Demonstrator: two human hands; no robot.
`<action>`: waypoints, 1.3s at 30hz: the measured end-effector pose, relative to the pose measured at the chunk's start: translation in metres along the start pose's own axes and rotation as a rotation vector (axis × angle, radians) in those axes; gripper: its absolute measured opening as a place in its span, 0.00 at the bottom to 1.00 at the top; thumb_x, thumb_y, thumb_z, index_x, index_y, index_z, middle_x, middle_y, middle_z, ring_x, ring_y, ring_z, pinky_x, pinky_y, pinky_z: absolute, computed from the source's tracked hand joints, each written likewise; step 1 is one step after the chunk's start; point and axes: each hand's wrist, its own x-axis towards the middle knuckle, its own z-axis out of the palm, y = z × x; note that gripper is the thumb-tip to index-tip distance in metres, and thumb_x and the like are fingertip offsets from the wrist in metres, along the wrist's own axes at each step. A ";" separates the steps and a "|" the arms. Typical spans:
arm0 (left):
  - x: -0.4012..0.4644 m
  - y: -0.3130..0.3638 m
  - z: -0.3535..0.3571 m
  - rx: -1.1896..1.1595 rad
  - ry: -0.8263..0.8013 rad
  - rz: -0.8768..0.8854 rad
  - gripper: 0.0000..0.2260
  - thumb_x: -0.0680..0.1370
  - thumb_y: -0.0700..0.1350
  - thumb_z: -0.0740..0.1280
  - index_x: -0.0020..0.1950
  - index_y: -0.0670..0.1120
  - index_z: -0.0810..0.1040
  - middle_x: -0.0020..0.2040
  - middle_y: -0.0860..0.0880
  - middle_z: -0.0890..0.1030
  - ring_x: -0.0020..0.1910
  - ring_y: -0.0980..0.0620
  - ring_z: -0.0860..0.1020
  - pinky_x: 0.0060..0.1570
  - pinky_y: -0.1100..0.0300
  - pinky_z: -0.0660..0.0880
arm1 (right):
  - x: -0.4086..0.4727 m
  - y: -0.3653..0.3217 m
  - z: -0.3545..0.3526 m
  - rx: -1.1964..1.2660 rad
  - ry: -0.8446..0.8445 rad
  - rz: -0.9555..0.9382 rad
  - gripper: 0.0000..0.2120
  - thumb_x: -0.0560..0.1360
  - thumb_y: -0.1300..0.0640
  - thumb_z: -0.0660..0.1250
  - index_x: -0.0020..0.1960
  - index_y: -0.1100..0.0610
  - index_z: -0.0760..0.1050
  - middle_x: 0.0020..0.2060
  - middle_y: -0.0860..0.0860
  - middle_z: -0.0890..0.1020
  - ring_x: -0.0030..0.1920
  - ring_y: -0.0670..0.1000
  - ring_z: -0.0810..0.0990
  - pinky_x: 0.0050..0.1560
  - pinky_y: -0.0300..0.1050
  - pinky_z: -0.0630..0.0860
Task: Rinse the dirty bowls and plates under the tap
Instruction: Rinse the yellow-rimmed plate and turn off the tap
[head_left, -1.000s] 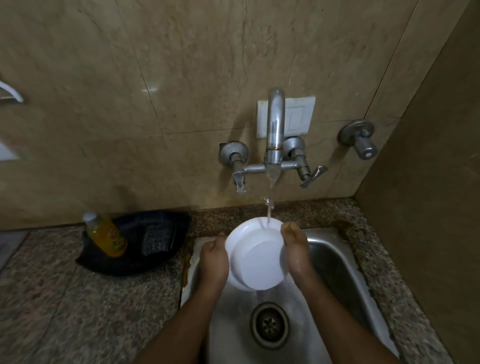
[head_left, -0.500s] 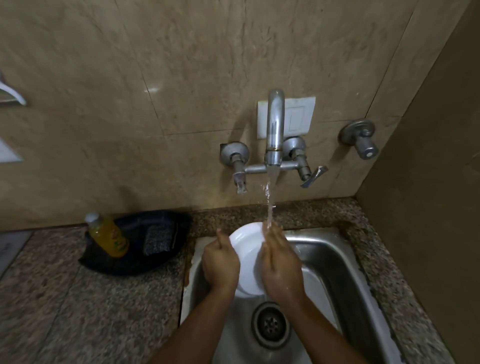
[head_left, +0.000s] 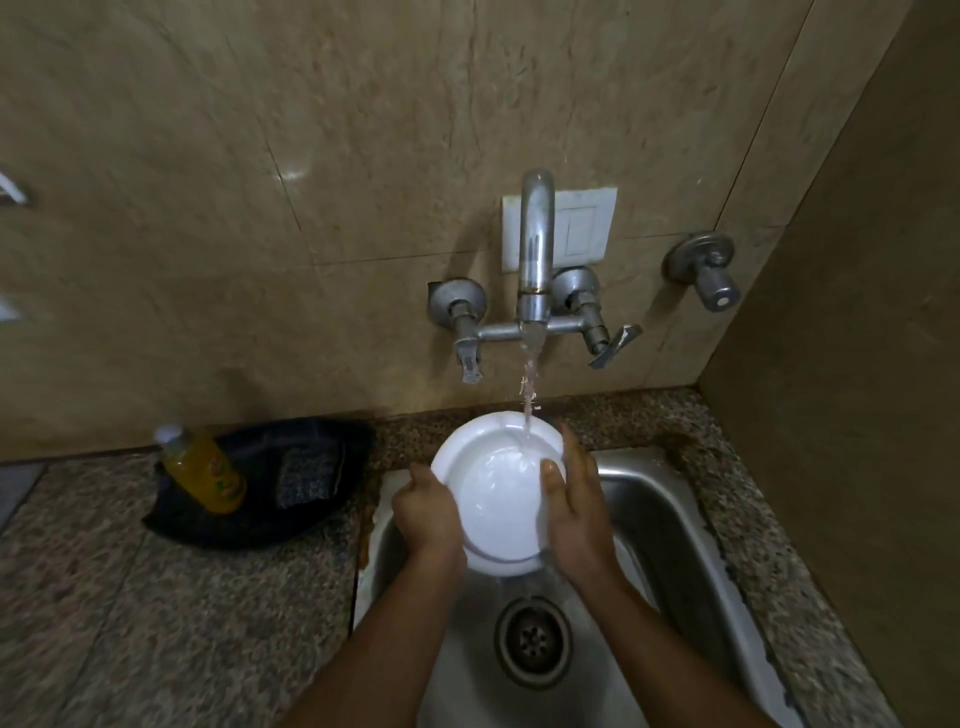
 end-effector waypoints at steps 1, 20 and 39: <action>0.006 -0.006 0.004 -0.164 -0.081 -0.115 0.20 0.83 0.47 0.54 0.69 0.36 0.70 0.66 0.36 0.75 0.65 0.38 0.75 0.55 0.54 0.75 | -0.001 -0.001 0.003 0.067 -0.008 0.033 0.25 0.79 0.38 0.53 0.75 0.42 0.59 0.71 0.45 0.68 0.68 0.46 0.69 0.65 0.49 0.69; 0.002 0.002 -0.019 -0.083 -0.297 0.177 0.24 0.66 0.62 0.73 0.43 0.41 0.84 0.42 0.44 0.86 0.44 0.43 0.84 0.49 0.41 0.81 | -0.001 -0.022 0.008 -0.297 -0.032 -0.254 0.26 0.80 0.46 0.49 0.76 0.53 0.63 0.73 0.49 0.68 0.73 0.47 0.65 0.73 0.47 0.63; -0.010 -0.003 0.028 -0.107 -0.421 -0.095 0.25 0.68 0.63 0.73 0.52 0.43 0.83 0.47 0.45 0.86 0.47 0.44 0.84 0.55 0.47 0.80 | 0.026 -0.009 -0.002 -0.670 -0.071 -0.355 0.33 0.80 0.40 0.44 0.79 0.57 0.47 0.79 0.53 0.48 0.78 0.51 0.44 0.77 0.52 0.48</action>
